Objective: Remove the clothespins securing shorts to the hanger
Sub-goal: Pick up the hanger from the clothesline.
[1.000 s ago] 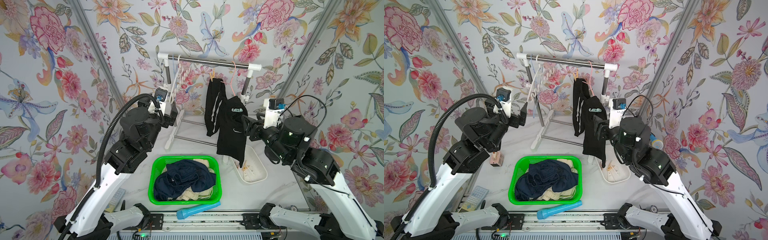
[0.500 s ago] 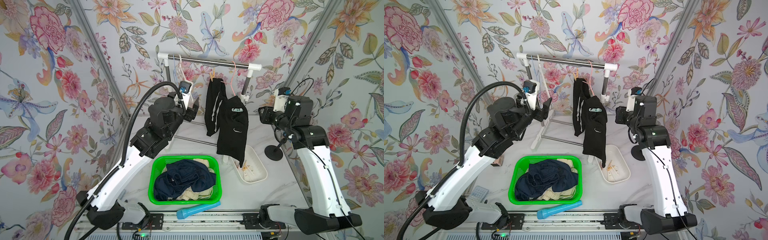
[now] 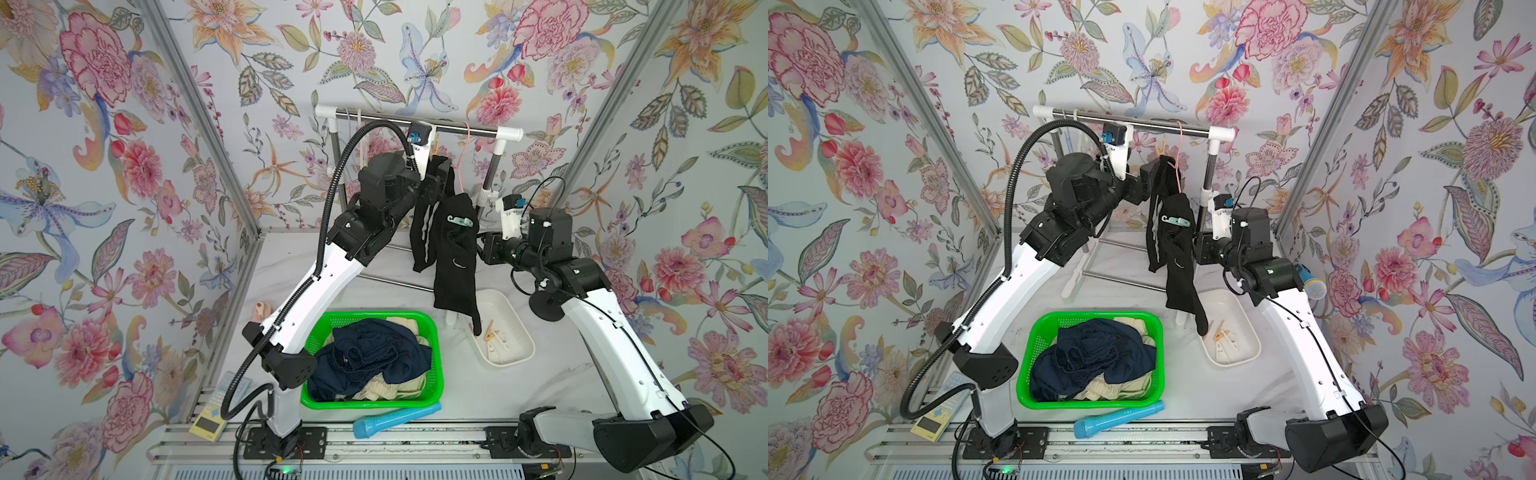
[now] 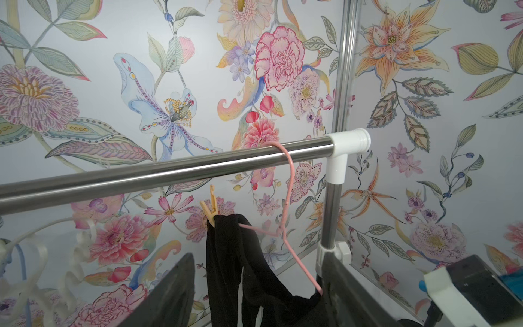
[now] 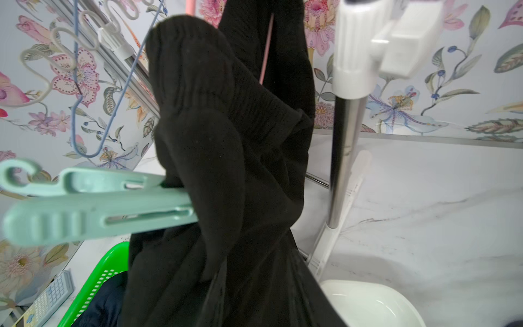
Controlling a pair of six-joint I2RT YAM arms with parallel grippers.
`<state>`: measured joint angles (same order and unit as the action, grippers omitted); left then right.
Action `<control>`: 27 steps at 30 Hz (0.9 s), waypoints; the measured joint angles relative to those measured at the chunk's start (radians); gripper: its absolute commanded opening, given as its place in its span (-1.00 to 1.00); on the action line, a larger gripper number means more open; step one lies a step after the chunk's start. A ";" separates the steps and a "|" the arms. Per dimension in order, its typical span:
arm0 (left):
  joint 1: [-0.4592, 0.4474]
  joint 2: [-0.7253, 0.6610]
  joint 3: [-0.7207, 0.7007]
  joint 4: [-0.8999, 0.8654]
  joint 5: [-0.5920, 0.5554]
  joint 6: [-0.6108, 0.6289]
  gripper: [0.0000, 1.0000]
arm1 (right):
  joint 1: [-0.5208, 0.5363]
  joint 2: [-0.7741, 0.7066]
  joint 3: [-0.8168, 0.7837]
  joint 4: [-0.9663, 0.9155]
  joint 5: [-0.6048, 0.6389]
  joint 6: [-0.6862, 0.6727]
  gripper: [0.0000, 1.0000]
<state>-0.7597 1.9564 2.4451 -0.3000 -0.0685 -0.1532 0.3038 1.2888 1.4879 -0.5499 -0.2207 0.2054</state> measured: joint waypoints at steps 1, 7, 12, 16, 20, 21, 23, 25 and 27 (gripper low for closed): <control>0.000 0.029 0.036 -0.006 0.007 -0.002 0.44 | 0.004 -0.003 -0.004 0.009 0.000 0.000 -0.23; 0.000 0.118 0.078 -0.013 0.015 -0.005 0.42 | 0.019 -0.017 -0.028 0.043 0.000 0.001 -0.23; 0.000 0.153 0.078 -0.004 0.042 -0.018 0.35 | 0.071 -0.015 -0.050 0.061 0.006 0.001 -0.23; 0.000 0.177 0.080 0.019 0.085 -0.050 0.35 | 0.086 -0.013 -0.050 0.069 0.019 0.000 -0.22; 0.002 0.202 0.089 0.030 0.106 -0.076 0.23 | 0.086 -0.014 -0.052 0.072 0.027 0.000 -0.21; 0.002 0.207 0.089 0.031 0.111 -0.080 0.20 | 0.086 -0.015 -0.056 0.076 0.030 0.000 -0.21; 0.009 0.217 0.089 0.029 0.116 -0.085 0.15 | 0.086 -0.020 -0.068 0.076 0.033 0.000 -0.20; 0.014 0.224 0.089 0.023 0.119 -0.091 0.12 | 0.086 -0.027 -0.080 0.076 0.042 0.000 -0.20; 0.021 0.230 0.089 0.017 0.126 -0.093 0.05 | 0.086 -0.037 -0.092 0.076 0.049 -0.001 -0.19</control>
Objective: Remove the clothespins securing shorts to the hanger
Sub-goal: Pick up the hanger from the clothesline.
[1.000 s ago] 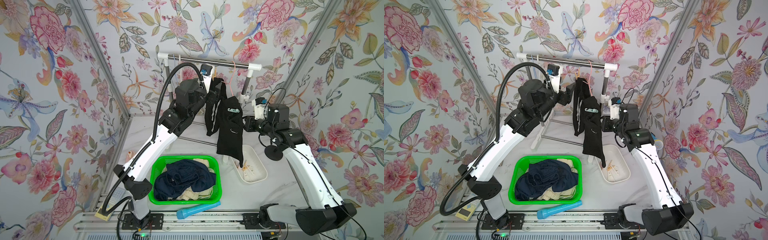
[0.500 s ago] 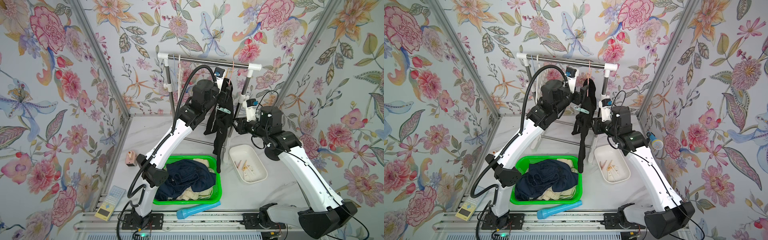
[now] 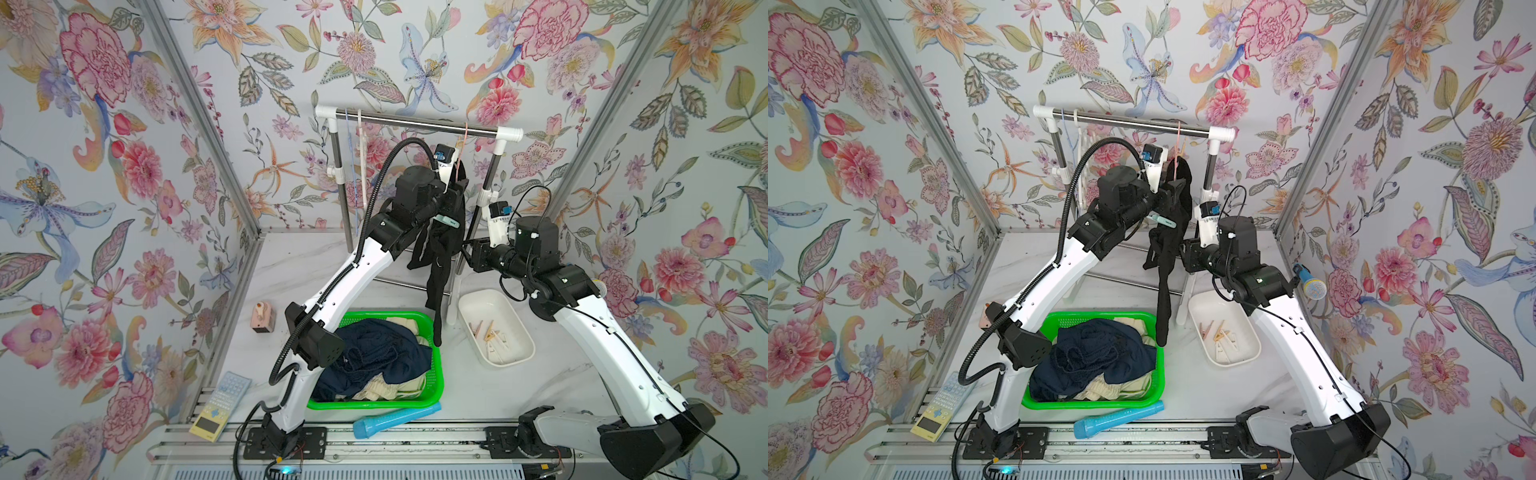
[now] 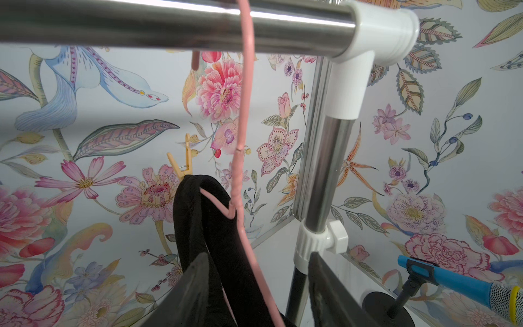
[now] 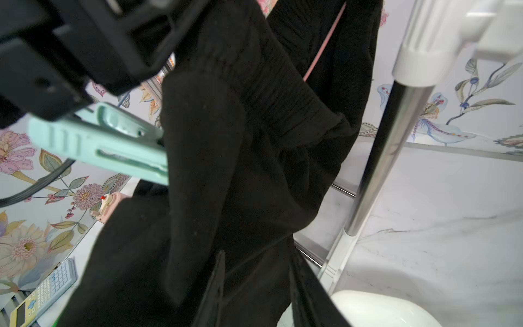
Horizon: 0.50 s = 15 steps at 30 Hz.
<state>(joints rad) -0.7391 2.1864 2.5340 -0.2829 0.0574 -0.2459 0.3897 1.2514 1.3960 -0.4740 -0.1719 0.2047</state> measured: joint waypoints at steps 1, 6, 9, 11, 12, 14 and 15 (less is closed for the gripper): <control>0.003 0.000 0.000 -0.003 0.002 -0.003 -0.04 | 0.000 -0.004 -0.005 0.000 0.001 0.000 -0.19; 0.026 0.002 0.000 -0.018 0.014 -0.004 -0.36 | 0.000 -0.027 -0.037 0.010 0.008 -0.003 -0.19; 0.038 0.002 0.000 -0.023 0.016 -0.002 -0.57 | 0.000 -0.040 -0.056 0.016 0.011 -0.003 -0.19; 0.043 0.002 0.000 -0.023 0.015 -0.003 -0.69 | 0.000 -0.049 -0.064 0.023 0.016 -0.003 -0.18; 0.045 0.002 0.000 -0.023 0.015 -0.003 -0.69 | 0.000 -0.055 -0.068 0.024 0.019 -0.003 -0.18; 0.047 0.002 0.000 -0.023 0.015 -0.002 -0.60 | 0.000 -0.067 -0.072 0.024 0.023 -0.003 -0.18; 0.048 0.003 0.002 -0.023 0.015 -0.001 -0.48 | 0.000 -0.074 -0.076 0.028 0.024 -0.003 -0.18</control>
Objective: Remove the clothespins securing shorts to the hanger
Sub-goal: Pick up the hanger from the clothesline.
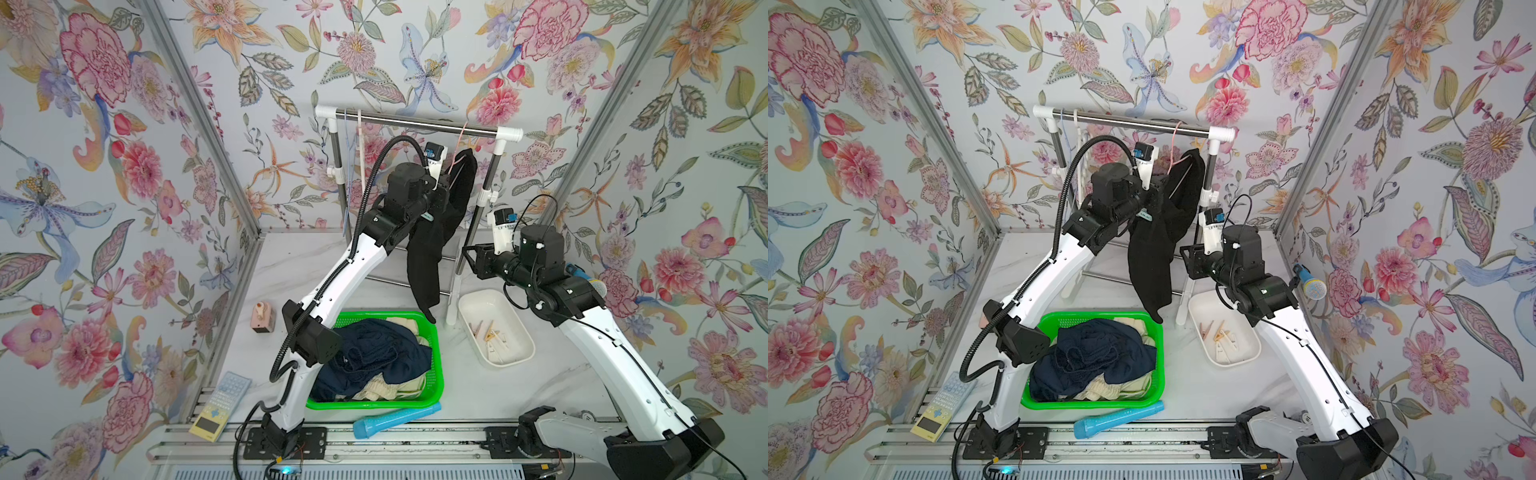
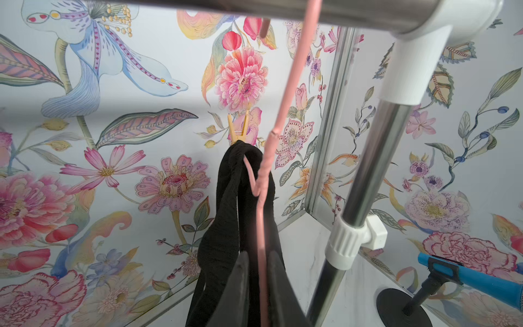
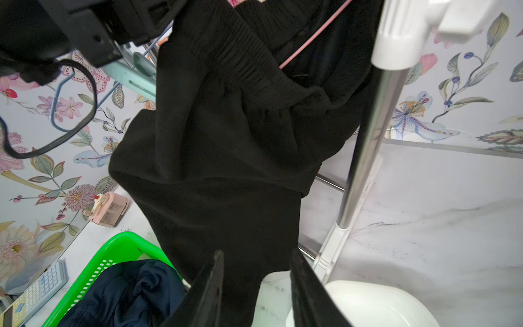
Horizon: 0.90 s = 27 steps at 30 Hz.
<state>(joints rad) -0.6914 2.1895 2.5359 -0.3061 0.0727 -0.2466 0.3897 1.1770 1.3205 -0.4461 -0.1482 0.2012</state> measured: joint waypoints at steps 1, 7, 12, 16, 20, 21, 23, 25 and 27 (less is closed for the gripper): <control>0.001 0.001 0.002 0.000 0.000 0.004 -0.40 | 0.000 -0.007 -0.004 0.002 0.002 0.000 -0.18; 0.006 0.014 0.009 -0.005 0.007 0.004 -0.31 | 0.000 -0.042 -0.023 0.011 0.015 0.000 -0.17; 0.006 0.024 0.012 -0.007 0.026 0.013 -0.41 | 0.000 -0.052 -0.042 0.023 0.026 0.000 -0.18; 0.006 0.031 0.013 -0.007 0.028 0.033 -0.29 | 0.000 -0.056 -0.063 0.024 0.026 0.000 -0.17; 0.006 0.034 0.013 -0.012 0.029 0.049 -0.43 | 0.000 -0.061 -0.076 0.025 0.027 0.001 -0.17; 0.006 0.035 0.013 -0.013 0.029 0.055 -0.51 | 0.000 -0.063 -0.078 0.026 0.029 0.001 -0.17; 0.006 0.036 0.013 -0.014 0.029 0.066 -0.62 | 0.000 -0.065 -0.080 0.025 0.029 0.001 -0.17; 0.006 0.038 0.013 -0.014 0.029 0.072 -0.78 | 0.000 -0.069 -0.082 0.026 0.030 0.001 -0.17; 0.006 0.039 0.013 -0.014 0.031 0.082 -0.94 | 0.000 -0.078 -0.087 0.026 0.033 0.001 -0.17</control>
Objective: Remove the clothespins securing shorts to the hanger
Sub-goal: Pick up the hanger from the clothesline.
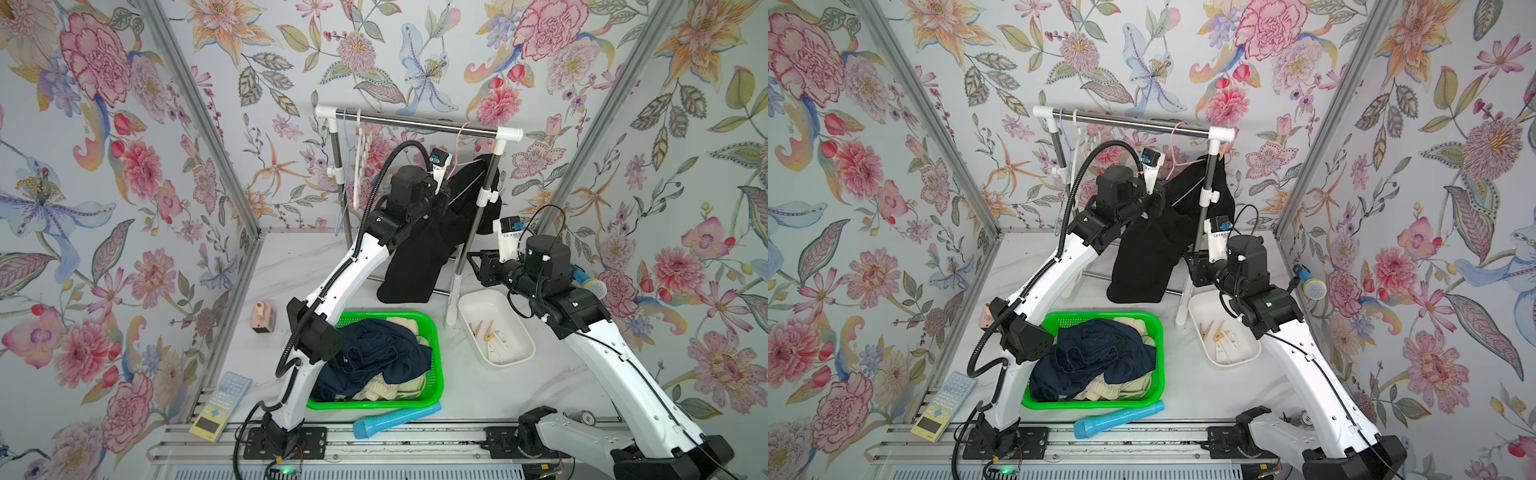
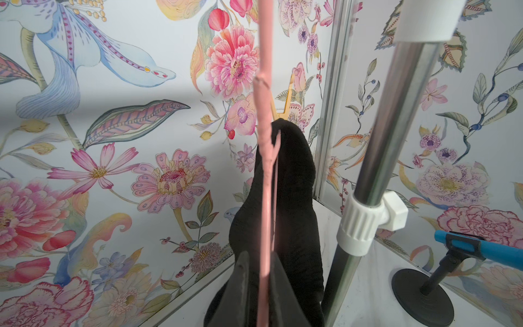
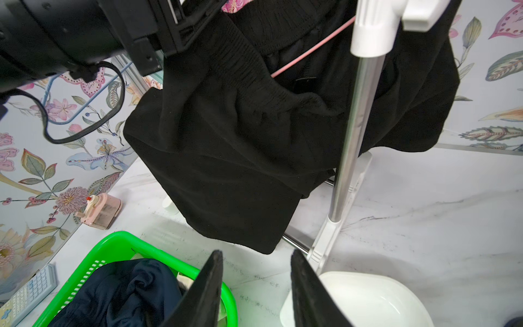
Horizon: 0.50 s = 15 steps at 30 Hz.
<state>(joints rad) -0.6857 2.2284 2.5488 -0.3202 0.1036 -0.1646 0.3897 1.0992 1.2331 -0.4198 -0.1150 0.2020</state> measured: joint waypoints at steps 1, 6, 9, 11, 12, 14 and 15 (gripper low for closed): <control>-0.001 0.001 0.000 0.000 0.002 0.005 -1.00 | 0.000 -0.003 -0.002 0.000 0.001 0.000 -0.17; -0.002 0.001 0.000 0.006 -0.006 0.020 -1.00 | 0.000 -0.022 -0.006 0.003 0.004 0.000 -0.17; -0.002 0.001 0.000 0.010 -0.018 0.029 -1.00 | 0.000 -0.034 -0.008 0.006 0.006 0.000 -0.17; -0.002 0.001 -0.005 0.020 -0.037 0.038 -1.00 | 0.000 -0.043 -0.015 0.007 0.011 0.000 -0.17; -0.003 -0.002 -0.014 0.034 -0.049 0.045 -1.00 | 0.000 -0.048 -0.019 0.007 0.013 0.000 -0.16; -0.002 -0.011 -0.043 0.067 -0.071 0.054 -1.00 | 0.000 -0.055 -0.026 0.006 0.019 0.000 -0.16; -0.003 -0.017 -0.058 0.081 -0.084 0.060 -1.00 | 0.000 -0.059 -0.030 0.007 0.019 0.000 -0.16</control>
<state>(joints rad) -0.6884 2.2112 2.4908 -0.2390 0.0193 -0.1043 0.3897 1.0405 1.2034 -0.4129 -0.0959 0.2016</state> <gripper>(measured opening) 0.095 0.419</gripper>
